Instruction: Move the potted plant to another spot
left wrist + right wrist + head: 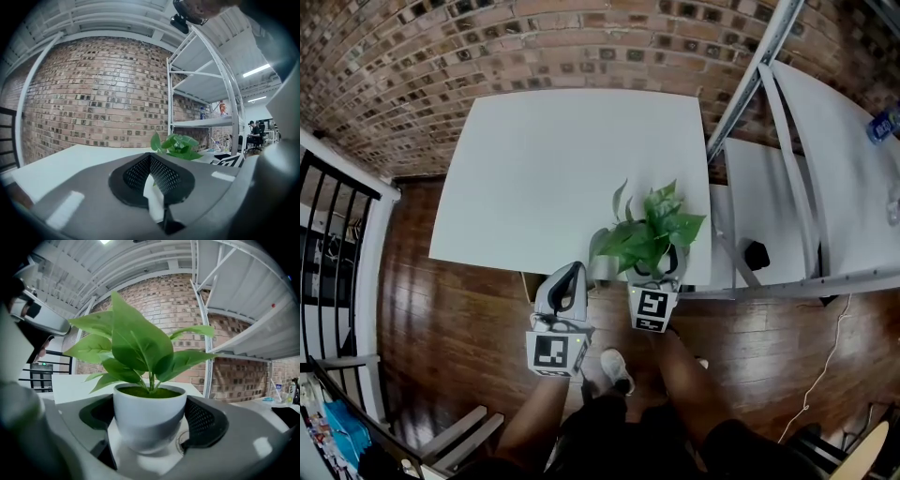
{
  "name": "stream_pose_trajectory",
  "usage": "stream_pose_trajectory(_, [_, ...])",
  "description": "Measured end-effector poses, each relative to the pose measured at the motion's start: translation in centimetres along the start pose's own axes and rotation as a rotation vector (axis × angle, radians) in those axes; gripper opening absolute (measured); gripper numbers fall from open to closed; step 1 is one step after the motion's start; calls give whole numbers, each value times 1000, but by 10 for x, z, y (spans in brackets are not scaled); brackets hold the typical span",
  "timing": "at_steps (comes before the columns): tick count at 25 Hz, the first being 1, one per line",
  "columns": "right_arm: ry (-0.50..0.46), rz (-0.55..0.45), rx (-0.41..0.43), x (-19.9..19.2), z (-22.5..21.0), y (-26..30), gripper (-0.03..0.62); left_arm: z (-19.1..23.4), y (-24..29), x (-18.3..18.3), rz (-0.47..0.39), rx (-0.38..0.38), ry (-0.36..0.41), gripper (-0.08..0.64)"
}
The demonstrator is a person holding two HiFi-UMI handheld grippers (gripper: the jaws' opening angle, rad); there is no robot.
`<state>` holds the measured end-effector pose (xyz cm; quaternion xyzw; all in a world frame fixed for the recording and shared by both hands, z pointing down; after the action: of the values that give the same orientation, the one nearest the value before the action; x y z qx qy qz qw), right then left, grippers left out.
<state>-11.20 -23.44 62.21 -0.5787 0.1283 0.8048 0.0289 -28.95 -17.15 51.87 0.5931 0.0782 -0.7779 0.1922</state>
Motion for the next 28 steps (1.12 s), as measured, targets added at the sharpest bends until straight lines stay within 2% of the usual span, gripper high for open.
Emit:
stream_pose_trajectory(9, [-13,10,22,-3,1,3,464,0,1,-6,5,5,13,17])
stream_pose_trajectory(12, [11,26,50,-4,2,0,513,0,-1,-8,17,14,10,17])
stream_pose_trajectory(15, [16,41,61,-4,2,-8,528,-6,-3,-4,36,17,2,17])
stream_pose_trajectory(19, [49,52,64,4,-1,-39,528,-14,-9,-6,10,2,7,17])
stream_pose_trajectory(22, [52,24,69,29,-9,-82,524,-27,-16,-4,11,-6,-4,17])
stream_pose_trajectory(25, [38,-44,61,70,-22,-124,428,-46,-25,9,13,-1,-11,17])
stream_pose_trajectory(26, [30,-66,53,82,-27,-134,336,-51,-26,12,17,8,-6,15])
stream_pose_trajectory(28, [10,-91,26,101,-39,-147,213,-58,-27,9,26,40,19,16])
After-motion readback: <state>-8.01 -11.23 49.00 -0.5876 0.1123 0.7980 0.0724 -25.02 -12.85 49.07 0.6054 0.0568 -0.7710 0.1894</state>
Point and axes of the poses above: the fingertips, and each gripper's own axes: y forward along the fingers, z to its left, x out of its top, the point moved 8 cm from there along -y, backward along the fingers, and after that the axes turned 12 degrees about -y, right-handed, at the moved point
